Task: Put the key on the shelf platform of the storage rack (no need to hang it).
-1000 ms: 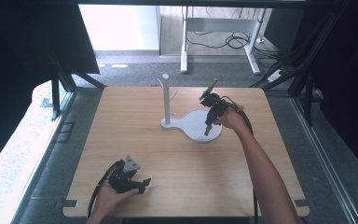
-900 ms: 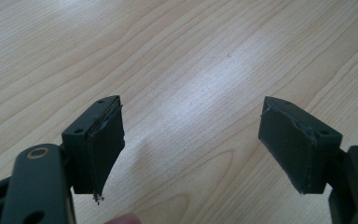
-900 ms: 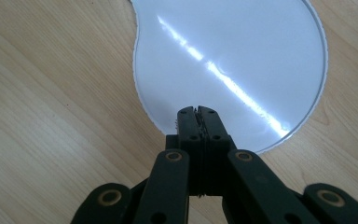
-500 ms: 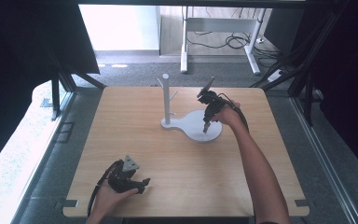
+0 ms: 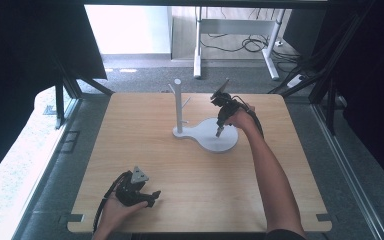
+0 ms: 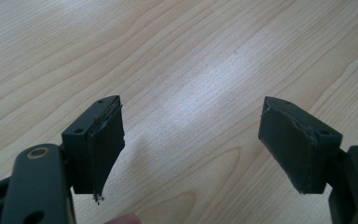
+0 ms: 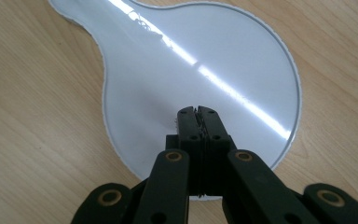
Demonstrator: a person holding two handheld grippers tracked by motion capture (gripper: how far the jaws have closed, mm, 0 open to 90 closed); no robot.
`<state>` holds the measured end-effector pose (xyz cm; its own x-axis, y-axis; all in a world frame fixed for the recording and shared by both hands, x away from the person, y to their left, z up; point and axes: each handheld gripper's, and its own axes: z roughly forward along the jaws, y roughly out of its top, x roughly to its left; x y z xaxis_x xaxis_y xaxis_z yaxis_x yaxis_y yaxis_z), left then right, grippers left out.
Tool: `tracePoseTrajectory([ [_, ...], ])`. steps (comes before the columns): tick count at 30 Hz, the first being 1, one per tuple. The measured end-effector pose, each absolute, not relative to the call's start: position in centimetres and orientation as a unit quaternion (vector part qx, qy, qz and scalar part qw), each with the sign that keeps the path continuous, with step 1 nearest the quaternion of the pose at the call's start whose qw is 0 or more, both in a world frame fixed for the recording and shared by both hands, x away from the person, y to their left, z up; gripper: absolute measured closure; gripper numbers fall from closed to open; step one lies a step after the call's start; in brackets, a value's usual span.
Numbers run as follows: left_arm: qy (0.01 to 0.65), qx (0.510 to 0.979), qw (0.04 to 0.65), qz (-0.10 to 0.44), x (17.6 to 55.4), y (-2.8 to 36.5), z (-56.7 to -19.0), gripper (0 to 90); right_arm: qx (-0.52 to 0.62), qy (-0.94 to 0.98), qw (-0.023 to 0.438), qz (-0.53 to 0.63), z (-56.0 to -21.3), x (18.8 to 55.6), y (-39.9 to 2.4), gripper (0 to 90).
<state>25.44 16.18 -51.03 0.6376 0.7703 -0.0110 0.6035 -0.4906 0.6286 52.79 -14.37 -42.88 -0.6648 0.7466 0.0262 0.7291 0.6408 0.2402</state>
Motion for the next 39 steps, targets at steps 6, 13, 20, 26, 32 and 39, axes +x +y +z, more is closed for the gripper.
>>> tracePoseTrajectory([
  [6,0.400,0.854,0.300,0.141,25.4,16.0,-51.1,22.5,0.408,0.905,0.042,0.113,-43.6,53.0,-13.9,89.5],
  [13,0.400,0.854,0.301,0.141,25.4,16.0,-51.1,22.5,0.408,0.905,0.048,0.113,-44.5,53.2,-13.7,89.3],
  [20,0.397,0.857,0.298,0.139,25.4,15.7,-51.2,22.5,0.409,0.904,0.052,0.113,-45.5,53.2,-13.7,88.8],
  [26,0.395,0.859,0.295,0.139,25.4,15.6,-51.3,22.5,0.414,0.902,0.048,0.110,-46.7,53.1,-13.9,88.5],
  [32,0.395,0.860,0.293,0.138,25.4,15.6,-51.4,22.5,0.420,0.898,0.055,0.120,-47.2,53.1,-14.1,88.1],
  [39,0.395,0.860,0.292,0.137,25.4,15.6,-51.4,22.5,0.416,0.899,0.060,0.122,-47.5,53.0,-14.2,86.7],
])
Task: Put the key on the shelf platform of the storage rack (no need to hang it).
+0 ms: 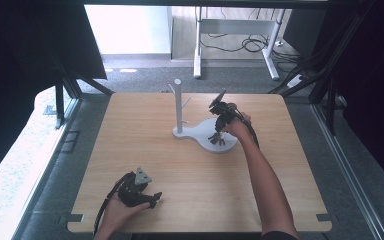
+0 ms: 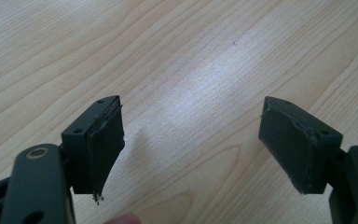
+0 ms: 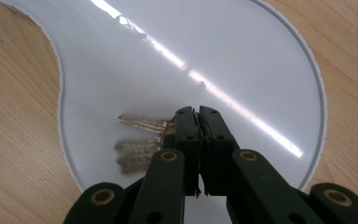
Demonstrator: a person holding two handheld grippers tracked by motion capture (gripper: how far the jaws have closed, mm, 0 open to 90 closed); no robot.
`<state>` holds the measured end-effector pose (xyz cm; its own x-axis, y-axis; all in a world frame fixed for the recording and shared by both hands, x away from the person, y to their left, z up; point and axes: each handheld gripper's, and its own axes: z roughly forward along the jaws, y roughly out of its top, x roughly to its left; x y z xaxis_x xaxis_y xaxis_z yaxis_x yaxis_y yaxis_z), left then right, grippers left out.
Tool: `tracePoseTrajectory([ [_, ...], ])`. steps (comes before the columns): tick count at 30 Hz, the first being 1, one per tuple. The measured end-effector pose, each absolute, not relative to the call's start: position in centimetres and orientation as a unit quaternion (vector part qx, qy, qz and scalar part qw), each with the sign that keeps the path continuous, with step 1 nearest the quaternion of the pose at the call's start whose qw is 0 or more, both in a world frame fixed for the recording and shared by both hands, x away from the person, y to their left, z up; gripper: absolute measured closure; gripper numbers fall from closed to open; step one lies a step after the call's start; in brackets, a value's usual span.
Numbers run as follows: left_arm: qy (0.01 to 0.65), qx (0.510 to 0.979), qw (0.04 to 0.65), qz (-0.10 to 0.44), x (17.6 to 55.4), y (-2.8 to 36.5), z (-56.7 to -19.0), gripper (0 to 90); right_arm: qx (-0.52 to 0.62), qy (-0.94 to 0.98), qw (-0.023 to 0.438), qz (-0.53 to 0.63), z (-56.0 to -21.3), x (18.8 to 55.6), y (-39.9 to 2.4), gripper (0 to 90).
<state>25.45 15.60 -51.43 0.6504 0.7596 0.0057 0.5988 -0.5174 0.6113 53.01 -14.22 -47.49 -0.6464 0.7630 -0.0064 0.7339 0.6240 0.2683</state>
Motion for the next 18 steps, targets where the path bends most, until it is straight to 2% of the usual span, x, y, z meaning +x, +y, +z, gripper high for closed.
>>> tracePoseTrajectory([
  [5,0.396,0.860,0.292,0.136,25.5,15.6,-51.5,22.5,0.416,0.899,0.061,0.124,-47.3,52.9,-14.3,81.1],
  [8,0.397,0.860,0.292,0.134,25.5,15.7,-51.5,22.5,0.415,0.899,0.062,0.128,-47.1,52.7,-14.3,72.8],
  [18,0.394,0.860,0.294,0.137,25.2,15.4,-51.1,22.5,0.415,0.890,0.073,0.173,-45.2,51.7,-14.4,54.5],
])
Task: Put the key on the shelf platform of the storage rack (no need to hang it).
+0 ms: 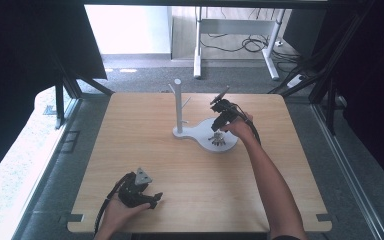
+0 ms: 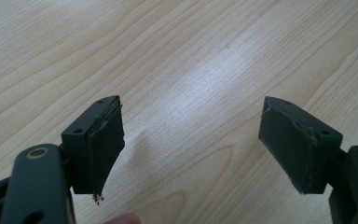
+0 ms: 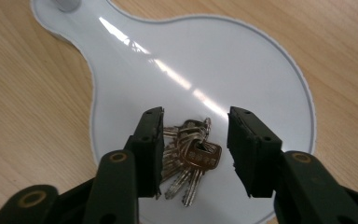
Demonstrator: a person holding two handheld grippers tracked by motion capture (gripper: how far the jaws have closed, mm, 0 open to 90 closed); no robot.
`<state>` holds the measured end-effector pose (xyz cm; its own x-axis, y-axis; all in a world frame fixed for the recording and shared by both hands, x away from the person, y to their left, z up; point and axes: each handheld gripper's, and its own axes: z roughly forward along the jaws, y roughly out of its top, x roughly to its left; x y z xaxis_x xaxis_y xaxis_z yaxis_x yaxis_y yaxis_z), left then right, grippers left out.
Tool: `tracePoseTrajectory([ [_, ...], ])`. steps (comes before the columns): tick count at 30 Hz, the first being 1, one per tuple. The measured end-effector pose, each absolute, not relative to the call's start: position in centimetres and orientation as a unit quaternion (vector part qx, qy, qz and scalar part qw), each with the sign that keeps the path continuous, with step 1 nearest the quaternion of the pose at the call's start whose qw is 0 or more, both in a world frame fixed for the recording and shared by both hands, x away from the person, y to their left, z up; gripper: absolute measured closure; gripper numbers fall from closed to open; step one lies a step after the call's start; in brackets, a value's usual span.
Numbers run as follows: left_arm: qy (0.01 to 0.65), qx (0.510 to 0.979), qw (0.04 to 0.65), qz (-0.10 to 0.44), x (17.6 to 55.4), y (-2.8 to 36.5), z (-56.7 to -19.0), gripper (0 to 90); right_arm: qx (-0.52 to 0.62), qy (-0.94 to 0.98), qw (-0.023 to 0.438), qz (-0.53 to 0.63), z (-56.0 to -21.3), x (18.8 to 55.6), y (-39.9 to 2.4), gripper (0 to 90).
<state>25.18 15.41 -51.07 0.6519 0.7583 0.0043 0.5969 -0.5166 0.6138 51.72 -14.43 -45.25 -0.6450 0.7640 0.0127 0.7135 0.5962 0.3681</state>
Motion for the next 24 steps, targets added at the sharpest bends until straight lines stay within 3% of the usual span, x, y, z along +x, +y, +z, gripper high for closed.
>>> tracePoseTrajectory([
  [24,0.390,0.857,0.307,0.141,24.8,15.5,-50.1,22.5,0.388,0.891,0.076,0.222,-41.6,45.9,-18.2,48.5],
])
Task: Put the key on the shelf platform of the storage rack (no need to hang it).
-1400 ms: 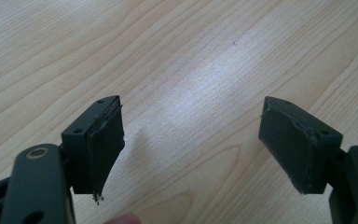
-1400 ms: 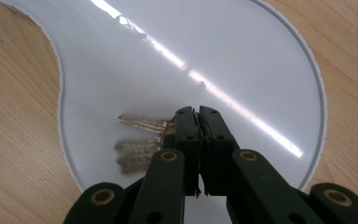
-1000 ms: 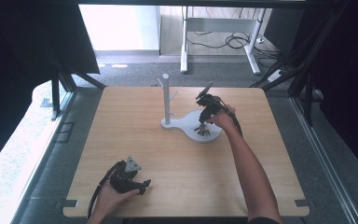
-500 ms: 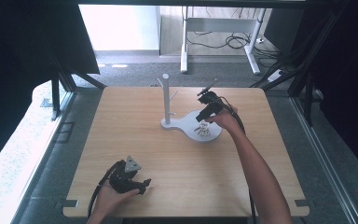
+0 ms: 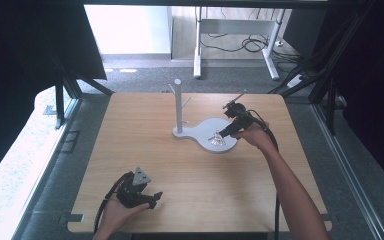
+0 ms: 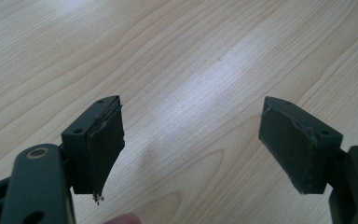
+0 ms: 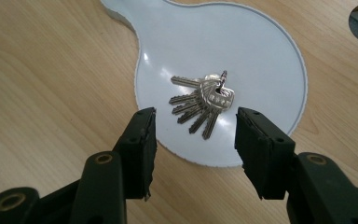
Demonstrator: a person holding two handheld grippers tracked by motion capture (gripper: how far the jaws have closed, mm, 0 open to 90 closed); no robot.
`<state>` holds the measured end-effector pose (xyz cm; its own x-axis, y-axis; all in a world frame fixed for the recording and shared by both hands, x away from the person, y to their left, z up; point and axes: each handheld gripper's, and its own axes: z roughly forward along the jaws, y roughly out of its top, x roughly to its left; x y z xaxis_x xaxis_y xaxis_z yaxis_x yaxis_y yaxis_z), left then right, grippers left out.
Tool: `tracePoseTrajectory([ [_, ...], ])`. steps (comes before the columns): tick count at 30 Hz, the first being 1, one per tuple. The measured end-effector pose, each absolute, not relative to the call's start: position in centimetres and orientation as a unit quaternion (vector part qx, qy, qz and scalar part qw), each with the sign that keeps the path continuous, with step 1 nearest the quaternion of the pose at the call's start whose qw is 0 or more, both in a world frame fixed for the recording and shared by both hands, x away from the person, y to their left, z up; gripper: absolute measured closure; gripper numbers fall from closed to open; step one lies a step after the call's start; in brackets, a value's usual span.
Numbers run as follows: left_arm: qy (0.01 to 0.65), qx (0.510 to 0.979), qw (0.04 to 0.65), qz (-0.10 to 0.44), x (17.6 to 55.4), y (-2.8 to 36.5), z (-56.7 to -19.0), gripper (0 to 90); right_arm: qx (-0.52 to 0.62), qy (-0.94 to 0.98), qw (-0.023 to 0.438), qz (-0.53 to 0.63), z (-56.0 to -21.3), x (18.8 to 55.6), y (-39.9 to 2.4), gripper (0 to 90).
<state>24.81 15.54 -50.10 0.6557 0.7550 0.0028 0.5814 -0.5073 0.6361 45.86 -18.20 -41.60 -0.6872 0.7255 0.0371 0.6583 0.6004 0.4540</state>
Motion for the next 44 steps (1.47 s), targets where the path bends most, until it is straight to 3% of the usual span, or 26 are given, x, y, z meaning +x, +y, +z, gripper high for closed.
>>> tracePoseTrajectory([
  [13,0.383,0.857,0.319,0.129,24.6,15.3,-49.8,22.5,0.399,0.874,0.075,0.265,-41.8,40.9,-22.1,47.6],
  [30,0.384,0.859,0.313,0.131,24.7,15.1,-50.2,22.5,0.401,0.860,0.076,0.307,-47.5,32.6,-26.2,47.8],
  [44,0.385,0.859,0.308,0.134,24.7,15.0,-50.3,22.6,0.400,0.853,0.085,0.326,-48.6,31.9,-26.8,46.7],
])
